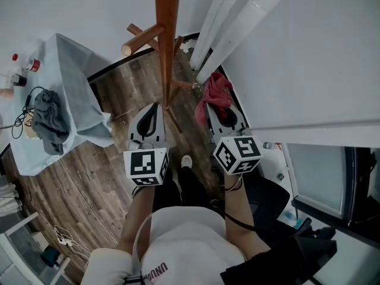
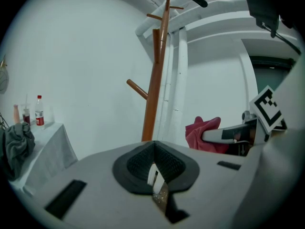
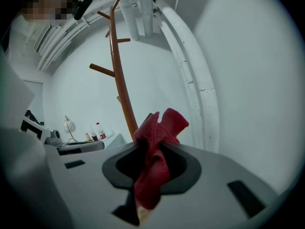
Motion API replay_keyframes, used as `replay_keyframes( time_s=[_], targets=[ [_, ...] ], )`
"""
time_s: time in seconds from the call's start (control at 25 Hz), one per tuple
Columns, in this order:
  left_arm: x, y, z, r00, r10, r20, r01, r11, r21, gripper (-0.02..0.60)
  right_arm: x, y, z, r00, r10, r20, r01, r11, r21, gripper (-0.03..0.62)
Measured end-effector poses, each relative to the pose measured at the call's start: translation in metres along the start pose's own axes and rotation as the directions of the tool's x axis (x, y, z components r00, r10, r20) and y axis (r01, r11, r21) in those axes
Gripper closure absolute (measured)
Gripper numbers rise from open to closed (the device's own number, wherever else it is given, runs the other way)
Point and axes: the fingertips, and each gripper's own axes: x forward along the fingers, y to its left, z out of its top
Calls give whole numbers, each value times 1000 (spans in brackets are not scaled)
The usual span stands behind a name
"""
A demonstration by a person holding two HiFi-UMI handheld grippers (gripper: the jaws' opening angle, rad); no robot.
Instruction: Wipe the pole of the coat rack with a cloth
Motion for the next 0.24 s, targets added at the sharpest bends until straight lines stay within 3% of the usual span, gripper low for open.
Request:
replay_keyframes(
  time_s=[0.24],
  targets=[
    [-1, 3, -1, 1000, 5, -1, -5, 1000, -4, 572, -2, -4, 0, 1000, -21, -8, 21, 1000, -4, 502]
  ],
)
